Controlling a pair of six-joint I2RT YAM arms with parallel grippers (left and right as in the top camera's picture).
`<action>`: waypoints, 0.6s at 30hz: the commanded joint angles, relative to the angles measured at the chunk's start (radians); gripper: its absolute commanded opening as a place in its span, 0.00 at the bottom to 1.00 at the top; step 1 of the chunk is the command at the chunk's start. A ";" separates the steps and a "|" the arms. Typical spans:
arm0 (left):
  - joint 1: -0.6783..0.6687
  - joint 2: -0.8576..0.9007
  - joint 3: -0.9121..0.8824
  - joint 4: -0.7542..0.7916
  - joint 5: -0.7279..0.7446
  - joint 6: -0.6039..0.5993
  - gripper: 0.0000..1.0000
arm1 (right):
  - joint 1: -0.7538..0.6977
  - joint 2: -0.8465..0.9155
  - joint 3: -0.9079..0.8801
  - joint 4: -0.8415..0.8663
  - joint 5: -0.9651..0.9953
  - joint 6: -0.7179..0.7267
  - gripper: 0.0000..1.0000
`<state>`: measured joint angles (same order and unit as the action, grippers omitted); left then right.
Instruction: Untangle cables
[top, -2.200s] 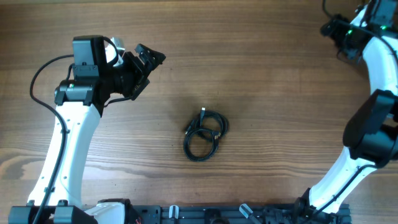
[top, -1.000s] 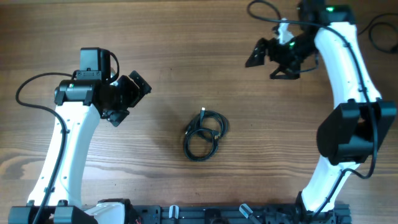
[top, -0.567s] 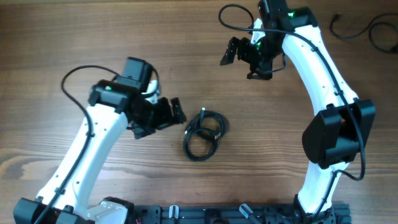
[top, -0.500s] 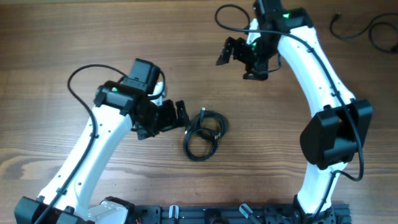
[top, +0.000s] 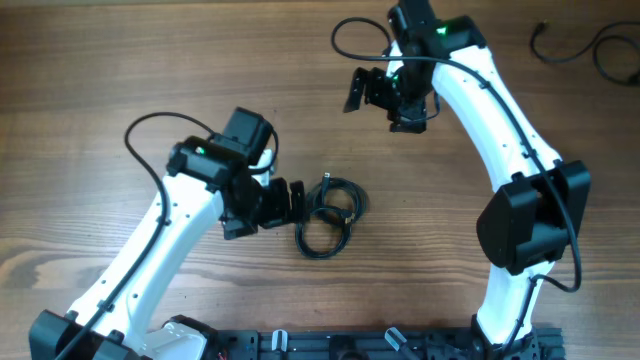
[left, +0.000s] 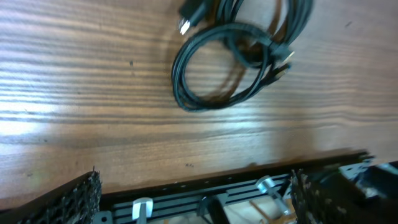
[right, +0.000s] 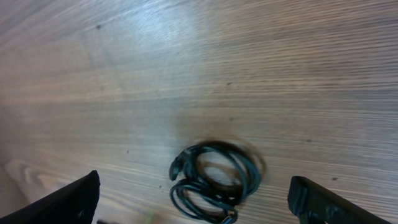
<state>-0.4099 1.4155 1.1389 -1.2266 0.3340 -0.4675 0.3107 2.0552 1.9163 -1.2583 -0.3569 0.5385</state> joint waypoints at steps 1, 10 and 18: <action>-0.042 -0.005 -0.096 0.051 -0.010 0.015 1.00 | -0.044 0.016 0.006 0.000 0.025 -0.011 1.00; -0.060 0.017 -0.348 0.398 -0.021 -0.105 0.96 | -0.100 0.016 0.006 -0.014 0.029 -0.069 1.00; -0.060 0.144 -0.350 0.490 -0.093 -0.177 0.66 | -0.100 0.016 0.006 -0.014 0.029 -0.094 1.00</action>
<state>-0.4656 1.5398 0.7982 -0.7506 0.2592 -0.6270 0.2077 2.0556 1.9163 -1.2713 -0.3420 0.4664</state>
